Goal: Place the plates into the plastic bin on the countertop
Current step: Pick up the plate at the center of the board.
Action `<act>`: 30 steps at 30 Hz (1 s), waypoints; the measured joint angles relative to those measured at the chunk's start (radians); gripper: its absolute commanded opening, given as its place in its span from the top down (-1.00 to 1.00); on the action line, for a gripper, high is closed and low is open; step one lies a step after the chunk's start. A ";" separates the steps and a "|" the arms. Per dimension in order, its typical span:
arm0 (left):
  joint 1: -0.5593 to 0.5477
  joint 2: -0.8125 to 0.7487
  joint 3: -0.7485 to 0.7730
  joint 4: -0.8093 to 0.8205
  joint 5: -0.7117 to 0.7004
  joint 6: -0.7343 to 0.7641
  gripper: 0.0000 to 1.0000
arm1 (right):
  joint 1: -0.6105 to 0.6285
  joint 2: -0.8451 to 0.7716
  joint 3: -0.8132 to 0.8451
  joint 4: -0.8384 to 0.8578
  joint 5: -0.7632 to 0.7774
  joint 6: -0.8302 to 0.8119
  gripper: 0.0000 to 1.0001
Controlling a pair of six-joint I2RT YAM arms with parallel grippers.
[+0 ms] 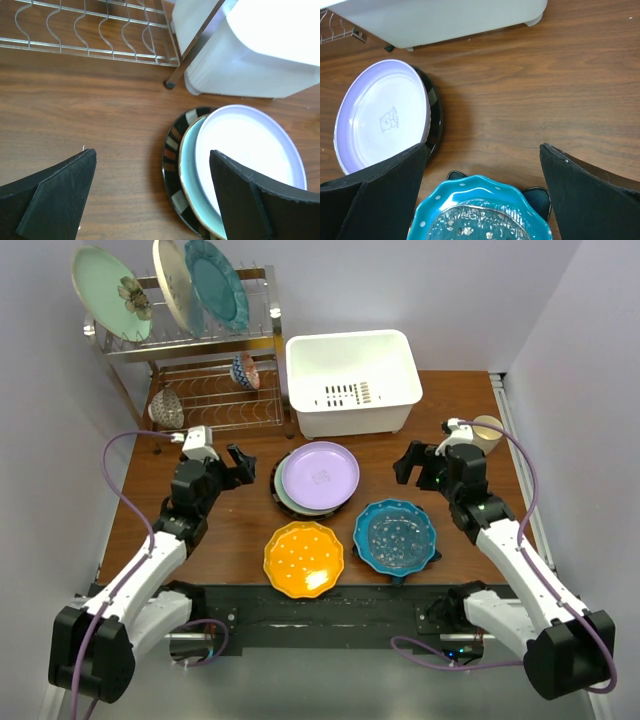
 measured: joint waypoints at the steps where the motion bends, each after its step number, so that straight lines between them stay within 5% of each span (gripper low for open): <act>1: 0.000 0.000 0.006 0.000 -0.001 -0.004 -1.00 | 0.000 0.003 0.000 0.000 -0.004 0.002 -0.97; 9: 0.000 0.060 0.040 -0.052 -0.002 -0.140 -1.00 | 0.000 0.017 0.000 -0.001 -0.048 0.010 -0.97; 20: 0.000 0.126 -0.016 0.108 0.314 -0.154 -1.00 | 0.000 0.013 -0.030 -0.001 -0.086 0.011 -0.97; 30: 0.000 0.164 0.033 0.089 0.416 -0.127 -1.00 | 0.000 0.007 -0.045 0.001 -0.098 0.027 -0.97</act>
